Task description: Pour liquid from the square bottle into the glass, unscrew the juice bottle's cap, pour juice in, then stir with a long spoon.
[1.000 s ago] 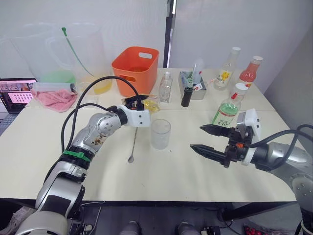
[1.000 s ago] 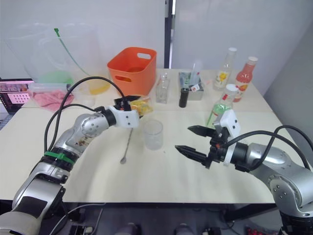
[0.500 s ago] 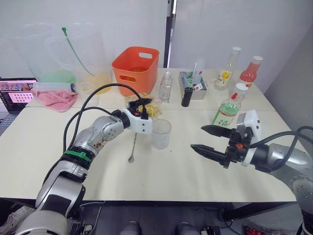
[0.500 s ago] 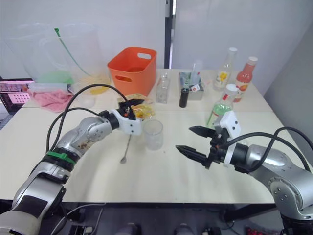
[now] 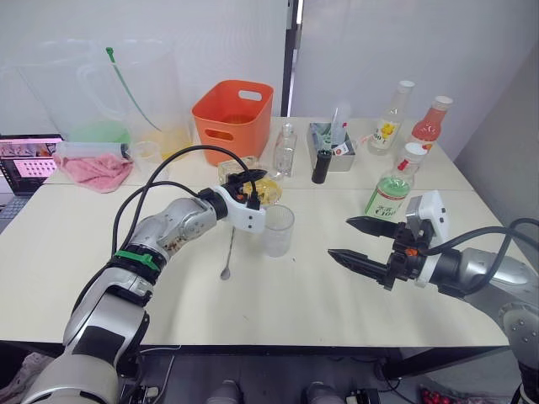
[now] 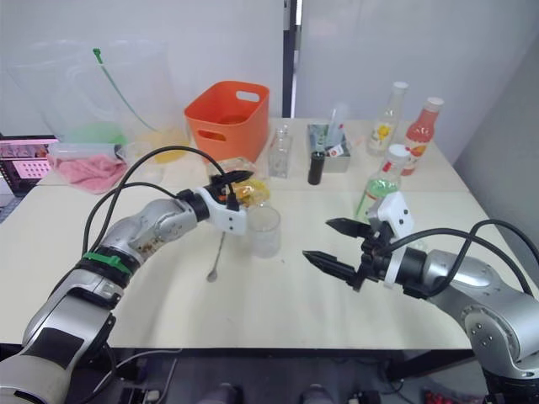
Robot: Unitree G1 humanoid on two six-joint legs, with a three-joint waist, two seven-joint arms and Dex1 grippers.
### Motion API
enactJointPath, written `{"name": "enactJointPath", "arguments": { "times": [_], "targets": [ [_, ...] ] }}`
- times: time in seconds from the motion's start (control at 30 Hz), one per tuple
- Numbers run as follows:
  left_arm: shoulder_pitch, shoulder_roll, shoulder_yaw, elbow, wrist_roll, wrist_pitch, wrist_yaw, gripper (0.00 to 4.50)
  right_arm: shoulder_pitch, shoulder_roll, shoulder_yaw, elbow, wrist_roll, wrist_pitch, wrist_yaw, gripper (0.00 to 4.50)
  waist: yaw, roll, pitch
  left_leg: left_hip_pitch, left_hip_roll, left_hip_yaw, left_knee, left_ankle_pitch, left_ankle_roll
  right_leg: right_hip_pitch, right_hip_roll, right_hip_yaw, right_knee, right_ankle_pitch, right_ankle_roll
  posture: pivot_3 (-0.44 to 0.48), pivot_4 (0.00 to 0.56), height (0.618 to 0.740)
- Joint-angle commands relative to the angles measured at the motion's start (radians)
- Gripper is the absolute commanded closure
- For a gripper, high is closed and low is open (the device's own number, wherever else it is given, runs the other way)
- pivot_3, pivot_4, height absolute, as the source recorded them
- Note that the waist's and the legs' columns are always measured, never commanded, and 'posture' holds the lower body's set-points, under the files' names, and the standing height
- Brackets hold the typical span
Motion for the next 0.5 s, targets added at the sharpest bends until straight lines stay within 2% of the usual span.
{"name": "enactJointPath", "arguments": {
  "times": [0.03, 0.5],
  "targets": [
    [-0.071, 0.010, 0.021, -0.048, 0.012, -0.034, 0.079, 1.69, -0.002, 0.000, -0.014, -0.019, 0.011, -0.014, -0.004, 0.03, 0.000, 0.000, 0.000, 0.000, 0.000, 0.000, 0.000, 0.000, 0.000, 0.000, 0.000, 0.000, 0.000, 0.000, 0.000, 0.000, 0.150, 0.740],
    [-0.109, 0.028, -0.021, -0.016, 0.123, -0.077, 0.198, 1.69, -0.041, 0.015, 0.018, -0.014, 0.018, -0.006, -0.032, 0.03, -0.001, 0.000, 0.000, 0.000, 0.000, 0.000, 0.000, 0.000, 0.000, 0.000, 0.000, 0.000, 0.000, 0.000, 0.000, 0.000, 0.150, 0.740]
  ]
}}
